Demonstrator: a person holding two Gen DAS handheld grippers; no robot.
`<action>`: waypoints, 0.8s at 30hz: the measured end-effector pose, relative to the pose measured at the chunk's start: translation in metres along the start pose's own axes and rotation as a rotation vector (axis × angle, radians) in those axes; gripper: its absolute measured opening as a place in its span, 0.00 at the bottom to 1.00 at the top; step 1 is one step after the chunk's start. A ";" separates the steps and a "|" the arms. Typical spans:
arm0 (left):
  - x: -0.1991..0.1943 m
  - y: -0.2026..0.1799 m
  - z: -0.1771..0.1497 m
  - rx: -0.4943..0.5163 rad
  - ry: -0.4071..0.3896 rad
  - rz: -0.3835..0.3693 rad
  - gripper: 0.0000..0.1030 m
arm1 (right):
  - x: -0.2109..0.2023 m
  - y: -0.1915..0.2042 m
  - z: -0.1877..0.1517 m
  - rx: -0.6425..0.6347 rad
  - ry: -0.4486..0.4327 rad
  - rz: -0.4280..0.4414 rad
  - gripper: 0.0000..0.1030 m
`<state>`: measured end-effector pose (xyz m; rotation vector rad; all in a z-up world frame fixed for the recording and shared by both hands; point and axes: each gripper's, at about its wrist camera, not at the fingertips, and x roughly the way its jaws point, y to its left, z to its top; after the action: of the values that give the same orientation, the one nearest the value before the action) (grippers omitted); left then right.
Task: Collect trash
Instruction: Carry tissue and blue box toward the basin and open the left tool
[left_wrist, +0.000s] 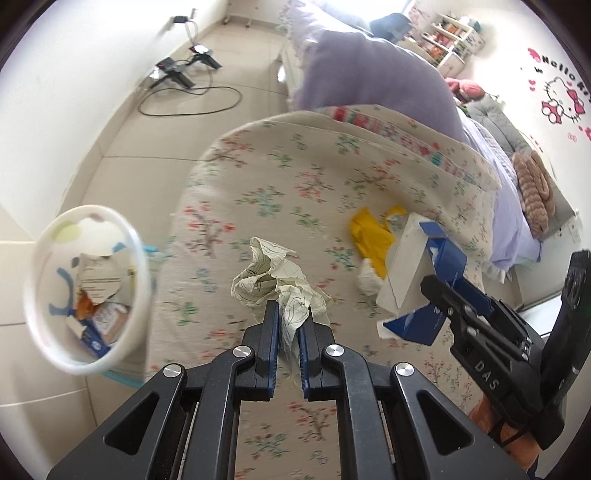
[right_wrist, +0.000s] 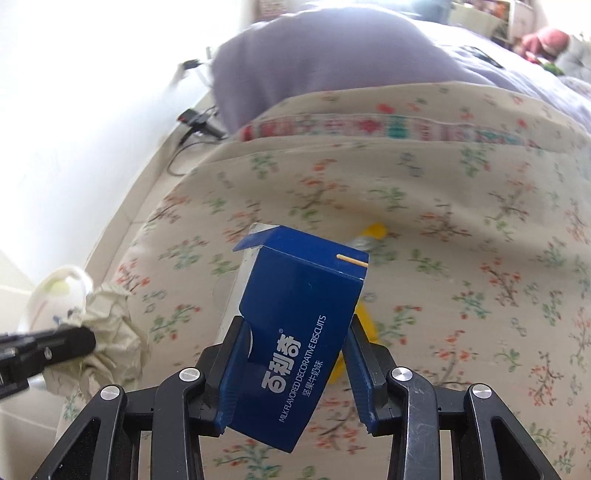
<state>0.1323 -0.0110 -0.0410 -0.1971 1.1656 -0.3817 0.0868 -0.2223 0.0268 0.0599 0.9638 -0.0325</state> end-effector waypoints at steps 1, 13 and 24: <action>-0.002 0.006 0.000 -0.008 -0.003 0.008 0.10 | 0.002 0.005 -0.001 -0.009 0.003 0.004 0.44; -0.020 0.085 -0.004 -0.128 -0.008 0.079 0.10 | 0.012 0.080 -0.006 -0.116 0.026 0.119 0.44; -0.035 0.175 -0.006 -0.343 -0.040 0.190 0.10 | 0.035 0.161 0.001 -0.198 0.047 0.246 0.44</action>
<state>0.1479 0.1636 -0.0734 -0.3873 1.1942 -0.0078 0.1164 -0.0618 0.0043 -0.0032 0.9970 0.2914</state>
